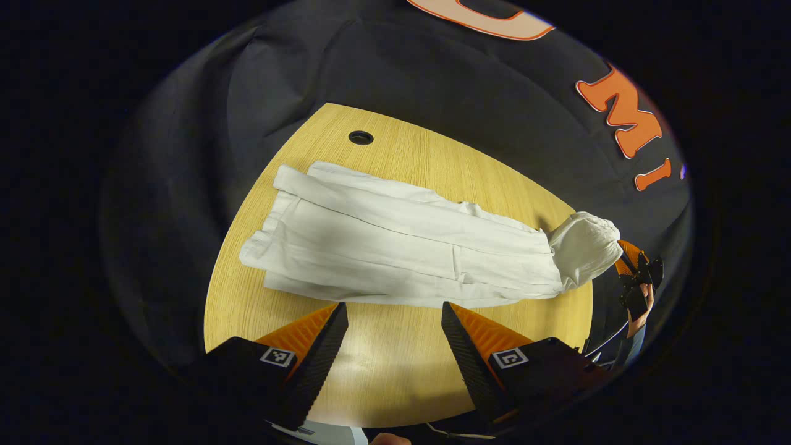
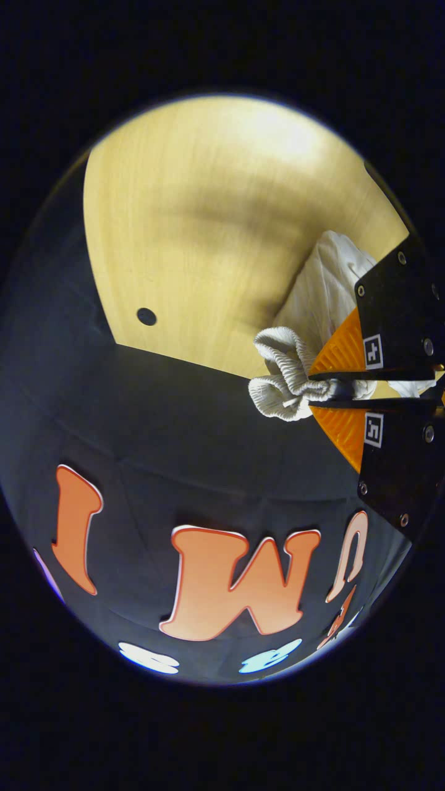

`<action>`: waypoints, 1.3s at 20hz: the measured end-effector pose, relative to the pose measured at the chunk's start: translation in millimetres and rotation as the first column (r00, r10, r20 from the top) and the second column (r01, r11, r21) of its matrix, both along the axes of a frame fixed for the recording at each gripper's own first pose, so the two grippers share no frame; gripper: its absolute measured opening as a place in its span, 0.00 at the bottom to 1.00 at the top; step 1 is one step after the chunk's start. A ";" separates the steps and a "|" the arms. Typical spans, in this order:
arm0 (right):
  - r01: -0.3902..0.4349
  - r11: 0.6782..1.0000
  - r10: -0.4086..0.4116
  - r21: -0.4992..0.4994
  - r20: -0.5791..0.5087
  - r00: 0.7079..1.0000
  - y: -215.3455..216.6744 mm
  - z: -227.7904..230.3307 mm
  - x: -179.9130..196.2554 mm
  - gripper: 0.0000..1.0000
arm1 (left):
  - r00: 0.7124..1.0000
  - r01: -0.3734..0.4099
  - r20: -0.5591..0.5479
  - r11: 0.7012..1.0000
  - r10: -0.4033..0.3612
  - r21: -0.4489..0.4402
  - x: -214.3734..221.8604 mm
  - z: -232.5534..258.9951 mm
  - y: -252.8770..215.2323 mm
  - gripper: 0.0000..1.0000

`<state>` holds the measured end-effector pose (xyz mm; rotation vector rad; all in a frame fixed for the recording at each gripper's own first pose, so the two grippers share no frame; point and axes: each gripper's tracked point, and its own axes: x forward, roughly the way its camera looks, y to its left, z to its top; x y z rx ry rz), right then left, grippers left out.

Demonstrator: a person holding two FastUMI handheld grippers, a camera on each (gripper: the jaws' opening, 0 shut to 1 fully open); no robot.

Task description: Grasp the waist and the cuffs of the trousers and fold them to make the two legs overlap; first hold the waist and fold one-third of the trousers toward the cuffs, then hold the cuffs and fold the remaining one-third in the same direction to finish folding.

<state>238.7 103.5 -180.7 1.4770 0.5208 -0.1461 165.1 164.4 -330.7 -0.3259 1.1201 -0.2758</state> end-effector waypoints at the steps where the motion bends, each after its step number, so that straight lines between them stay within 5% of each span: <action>1: -0.009 1.000 0.009 0.000 0.001 1.000 12.5 0.5 1.4 0.11 | 1.000 0.000 -0.005 1.000 0.000 -0.007 1.4 -2.3 0.1 1.00; 9: -0.076 0.997 0.076 -0.005 0.013 0.997 94.3 7.5 8.0 0.11 | 1.000 -0.018 -0.016 0.999 0.018 -0.041 12.9 -17.4 27.4 0.97; 19: -0.228 0.974 0.228 0.000 -0.021 0.973 188.3 -4.5 0.5 0.11 | 0.990 -0.135 -0.061 0.986 0.130 -0.101 9.5 -25.6 53.1 1.00; 26: -0.341 0.939 0.343 0.039 -0.061 0.937 217.9 -15.2 5.8 0.34 | 0.968 -0.234 -0.127 0.957 0.214 -0.171 4.3 -35.9 69.4 1.00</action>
